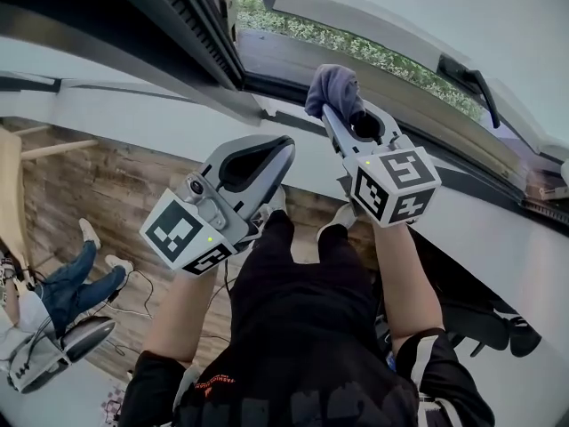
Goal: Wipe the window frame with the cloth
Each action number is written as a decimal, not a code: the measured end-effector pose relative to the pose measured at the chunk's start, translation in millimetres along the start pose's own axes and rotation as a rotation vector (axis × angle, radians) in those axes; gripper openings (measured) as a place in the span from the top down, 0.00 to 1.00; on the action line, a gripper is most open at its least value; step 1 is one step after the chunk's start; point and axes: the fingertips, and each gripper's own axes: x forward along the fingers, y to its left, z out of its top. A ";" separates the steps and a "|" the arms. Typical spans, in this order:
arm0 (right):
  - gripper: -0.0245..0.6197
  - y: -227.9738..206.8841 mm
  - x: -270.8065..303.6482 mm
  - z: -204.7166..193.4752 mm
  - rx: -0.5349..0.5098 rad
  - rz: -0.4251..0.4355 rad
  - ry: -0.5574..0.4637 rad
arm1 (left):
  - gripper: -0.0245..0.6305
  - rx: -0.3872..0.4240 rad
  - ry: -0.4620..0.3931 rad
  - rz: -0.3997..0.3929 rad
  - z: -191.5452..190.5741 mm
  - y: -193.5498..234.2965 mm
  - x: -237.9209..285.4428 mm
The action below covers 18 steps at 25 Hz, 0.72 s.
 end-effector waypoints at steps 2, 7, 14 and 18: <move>0.79 -6.8 -6.0 -1.6 0.009 -0.008 -0.003 | 0.93 0.002 0.008 -0.012 -1.5 -5.6 7.0; 0.79 -21.1 -20.1 -4.9 0.028 -0.030 -0.008 | 0.93 0.011 0.016 -0.037 -2.3 -18.7 19.7; 0.79 -18.1 -29.6 7.0 0.023 -0.021 -0.045 | 0.93 0.028 0.004 -0.036 7.3 -25.4 17.5; 0.79 5.9 -32.3 36.9 -0.017 0.023 -0.107 | 0.93 0.051 -0.021 -0.019 26.0 -26.1 5.8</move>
